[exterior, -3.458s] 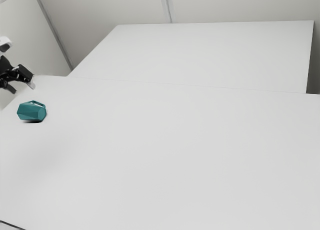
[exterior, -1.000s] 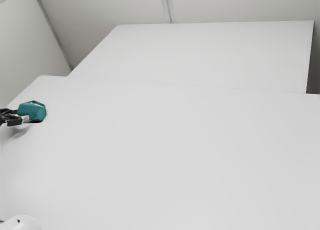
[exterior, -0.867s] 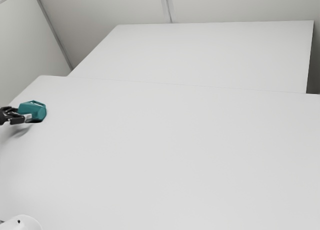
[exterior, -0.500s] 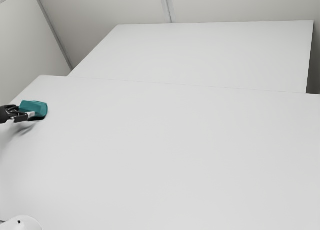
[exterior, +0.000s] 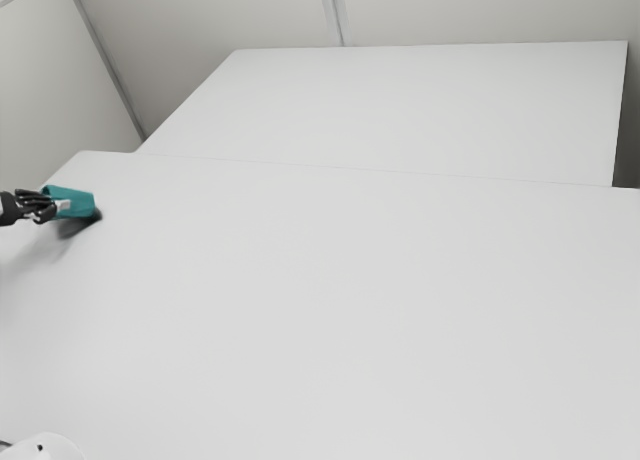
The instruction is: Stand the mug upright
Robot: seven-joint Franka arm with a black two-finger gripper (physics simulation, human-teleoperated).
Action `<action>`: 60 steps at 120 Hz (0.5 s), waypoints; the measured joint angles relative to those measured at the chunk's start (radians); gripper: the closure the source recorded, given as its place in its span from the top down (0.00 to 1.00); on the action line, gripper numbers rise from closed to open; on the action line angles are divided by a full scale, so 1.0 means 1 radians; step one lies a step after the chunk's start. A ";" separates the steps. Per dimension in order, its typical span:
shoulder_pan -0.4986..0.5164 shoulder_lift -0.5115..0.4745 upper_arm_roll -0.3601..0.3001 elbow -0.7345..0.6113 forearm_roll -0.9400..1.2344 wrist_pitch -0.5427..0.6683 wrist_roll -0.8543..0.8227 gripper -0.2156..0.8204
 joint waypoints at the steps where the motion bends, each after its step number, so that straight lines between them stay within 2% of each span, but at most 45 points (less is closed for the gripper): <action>1: -0.002 -0.002 0.001 0.000 0.000 0.000 0.000 0.10; 25: -0.049 -0.074 0.043 -0.061 0.002 0.020 -0.015 0.06; 60: -0.203 -0.468 0.044 -0.513 0.001 0.176 -0.071 0.04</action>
